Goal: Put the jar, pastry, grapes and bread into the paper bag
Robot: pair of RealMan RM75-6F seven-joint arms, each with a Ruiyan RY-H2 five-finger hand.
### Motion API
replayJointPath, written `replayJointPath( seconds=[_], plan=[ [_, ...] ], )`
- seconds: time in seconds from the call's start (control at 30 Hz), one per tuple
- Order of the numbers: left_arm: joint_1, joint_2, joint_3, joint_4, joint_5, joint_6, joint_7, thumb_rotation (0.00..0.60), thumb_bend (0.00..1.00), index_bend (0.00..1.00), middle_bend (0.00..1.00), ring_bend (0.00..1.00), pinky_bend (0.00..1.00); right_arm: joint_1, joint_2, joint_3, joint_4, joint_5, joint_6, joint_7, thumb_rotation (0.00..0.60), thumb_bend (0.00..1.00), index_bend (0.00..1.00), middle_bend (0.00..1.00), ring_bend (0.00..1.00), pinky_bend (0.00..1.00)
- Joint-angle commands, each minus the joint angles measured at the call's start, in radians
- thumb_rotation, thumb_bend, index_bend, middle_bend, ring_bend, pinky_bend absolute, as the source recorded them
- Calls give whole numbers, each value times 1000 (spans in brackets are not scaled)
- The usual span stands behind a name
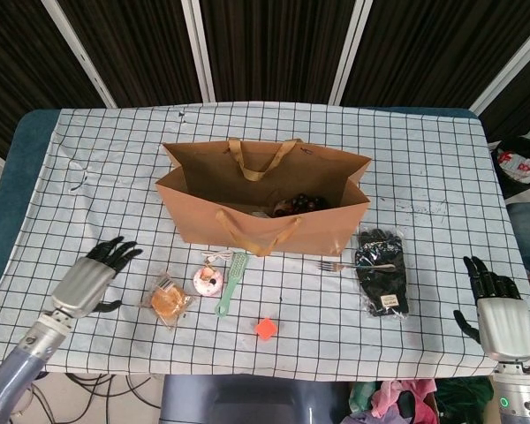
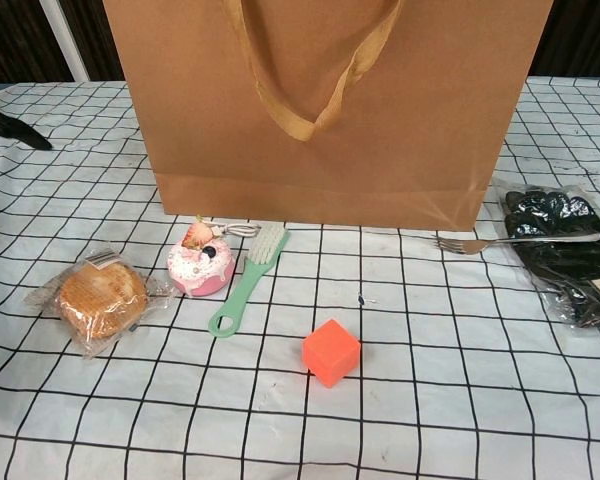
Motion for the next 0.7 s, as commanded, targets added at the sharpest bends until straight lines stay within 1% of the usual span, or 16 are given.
replayJointPath(
  seconds=[0.03, 0.13, 0.23, 0.47, 0.53, 0.63, 0.7],
  plan=[
    [-54, -82, 1, -13, -62, -84, 94, 600, 39, 111, 104, 28, 164, -5, 1, 8, 3, -3, -24, 10, 600, 174, 31, 100, 228, 236],
    [-78, -125, 8, -15, -100, -133, 150, 600, 39, 104, 104, 29, 162, -10, 1, 15, 5, -10, -30, 17, 600, 174, 30, 100, 228, 236],
    [-96, -160, 15, -11, -121, -158, 178, 600, 39, 104, 104, 28, 159, -17, 1, 21, 8, -16, -35, 18, 600, 174, 30, 100, 228, 236],
    [-115, -177, 42, -31, -148, -184, 242, 600, 39, 105, 109, 31, 160, -32, 12, 45, 8, -13, -44, 52, 600, 174, 31, 100, 228, 236],
    [-122, -182, 45, -29, -159, -193, 261, 600, 49, 116, 133, 54, 169, -35, 13, 49, 6, -12, -47, 60, 600, 174, 31, 100, 228, 236],
    [-128, -192, 49, -19, -170, -194, 300, 600, 85, 161, 209, 121, 214, -38, 14, 54, 4, -17, -49, 62, 600, 174, 30, 100, 228, 236],
    [-125, -195, 53, -16, -170, -181, 316, 600, 92, 172, 226, 135, 227, -39, 13, 55, 2, -22, -51, 67, 600, 174, 30, 100, 228, 236]
  ],
)
